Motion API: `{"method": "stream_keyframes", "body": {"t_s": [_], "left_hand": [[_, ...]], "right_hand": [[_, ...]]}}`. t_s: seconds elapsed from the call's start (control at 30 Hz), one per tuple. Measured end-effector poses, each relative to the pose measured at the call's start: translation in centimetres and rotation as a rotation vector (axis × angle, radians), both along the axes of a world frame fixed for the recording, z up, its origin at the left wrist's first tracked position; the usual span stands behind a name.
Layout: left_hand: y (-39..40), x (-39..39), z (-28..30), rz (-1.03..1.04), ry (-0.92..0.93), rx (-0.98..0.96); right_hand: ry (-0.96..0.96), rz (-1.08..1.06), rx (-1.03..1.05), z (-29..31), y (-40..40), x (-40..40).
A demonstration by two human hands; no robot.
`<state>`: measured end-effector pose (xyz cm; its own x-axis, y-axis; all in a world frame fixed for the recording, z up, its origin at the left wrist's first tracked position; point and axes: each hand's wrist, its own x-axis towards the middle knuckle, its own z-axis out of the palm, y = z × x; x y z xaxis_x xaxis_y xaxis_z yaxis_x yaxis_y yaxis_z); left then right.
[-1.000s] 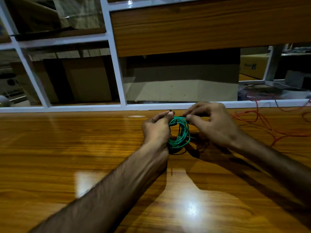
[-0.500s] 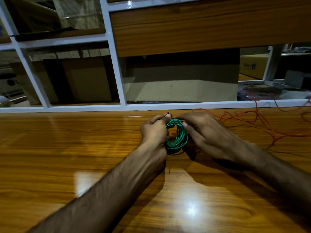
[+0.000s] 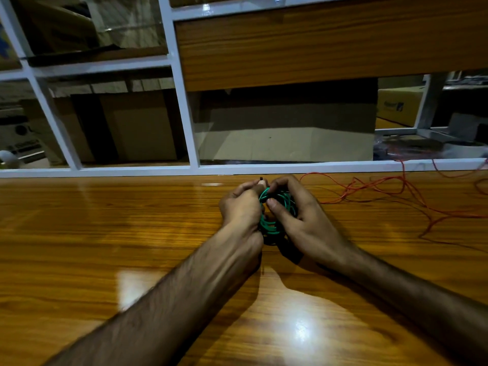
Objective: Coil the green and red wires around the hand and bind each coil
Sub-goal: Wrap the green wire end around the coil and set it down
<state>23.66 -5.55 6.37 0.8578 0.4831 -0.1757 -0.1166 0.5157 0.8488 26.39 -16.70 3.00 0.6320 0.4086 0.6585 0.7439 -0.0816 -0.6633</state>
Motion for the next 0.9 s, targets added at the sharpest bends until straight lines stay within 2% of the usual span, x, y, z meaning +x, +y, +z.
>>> {"method": "stream_keyframes", "body": {"t_s": [0.13, 0.33, 0.6, 0.7, 0.9], "left_hand": [[-0.3, -0.1, -0.2, -0.025, -0.009, -0.019], [-0.8, 0.0, -0.6, 0.003, 0.012, 0.025], [-1.4, -0.2, -1.0, -0.016, -0.020, 0.001], [-1.6, -0.4, -0.9, -0.036, -0.039, -0.007], [-1.9, -0.5, -0.6, -0.044, -0.084, -0.030]], "right_hand": [[0.044, -0.052, 0.046, -0.2, 0.8, 0.3], [0.271, -0.009, 0.228, 0.0, 1.1, -0.1], [0.400, -0.058, 0.401, -0.1, 1.9, -0.4], [0.396, -0.085, 0.443, -0.1, 2.0, -0.5], [0.247, -0.181, 0.432, 0.1, 1.8, -0.8]]}}
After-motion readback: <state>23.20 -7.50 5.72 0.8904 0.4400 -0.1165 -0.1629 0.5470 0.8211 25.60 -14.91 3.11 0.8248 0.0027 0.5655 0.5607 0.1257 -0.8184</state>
